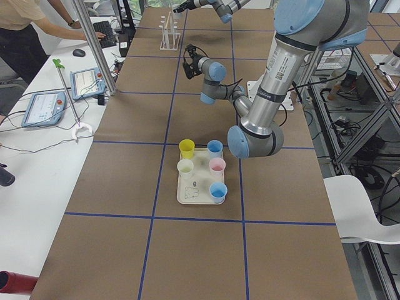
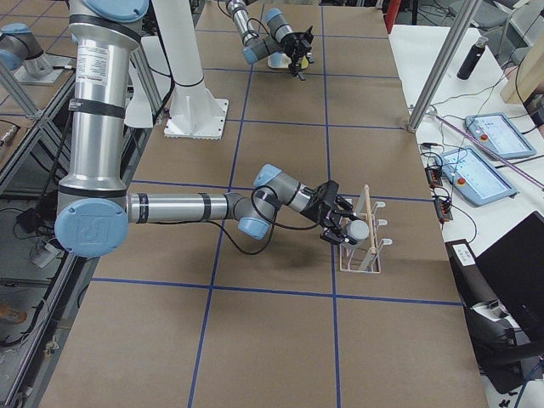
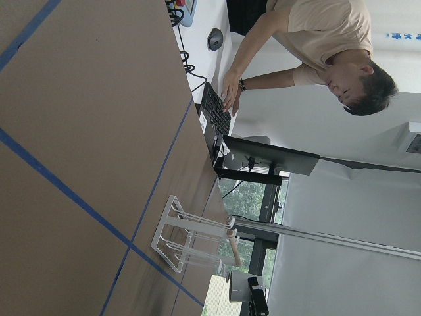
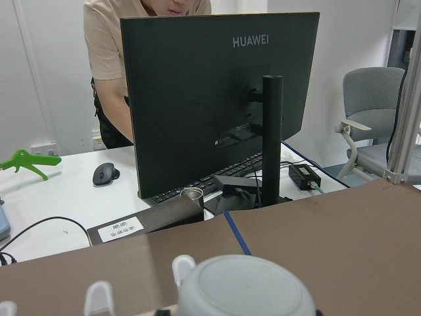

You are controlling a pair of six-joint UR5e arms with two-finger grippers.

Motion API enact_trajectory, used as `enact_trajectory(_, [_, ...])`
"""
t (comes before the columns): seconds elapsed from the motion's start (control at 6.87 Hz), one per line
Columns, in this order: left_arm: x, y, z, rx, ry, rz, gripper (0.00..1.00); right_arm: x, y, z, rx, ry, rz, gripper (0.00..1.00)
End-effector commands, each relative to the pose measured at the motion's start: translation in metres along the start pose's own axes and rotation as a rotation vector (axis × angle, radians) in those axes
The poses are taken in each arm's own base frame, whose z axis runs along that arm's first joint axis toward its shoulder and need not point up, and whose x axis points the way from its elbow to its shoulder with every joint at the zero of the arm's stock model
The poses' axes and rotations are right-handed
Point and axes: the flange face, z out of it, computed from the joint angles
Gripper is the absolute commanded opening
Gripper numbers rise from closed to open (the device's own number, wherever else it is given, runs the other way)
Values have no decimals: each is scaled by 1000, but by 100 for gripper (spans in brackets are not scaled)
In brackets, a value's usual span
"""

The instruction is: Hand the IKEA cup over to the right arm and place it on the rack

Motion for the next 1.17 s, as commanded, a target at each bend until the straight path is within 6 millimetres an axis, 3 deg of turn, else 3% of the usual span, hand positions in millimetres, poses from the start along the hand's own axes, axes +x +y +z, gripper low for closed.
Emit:
enact_trajectory(0.0, [1,-1,-3,-2,3,1,100,2,4,5,-3,4,-3,38])
enact_trajectory(0.29, [1,0,-3,-1,2,1,100,1,7,5,-8,3,8,100])
enact_trajectory(0.58, [14,-14,-6,9,9,15,100,-3,9,8,-12,-4,12,100])
enact_trajectory(0.73, [22,-35,-16,18,2,62,100,-13,7,6,-14,-24,16,100])
enact_trajectory(1.02, [33,-87,-34,76,-63,366,100,-43,-7,-15,-60,-117,47,100])
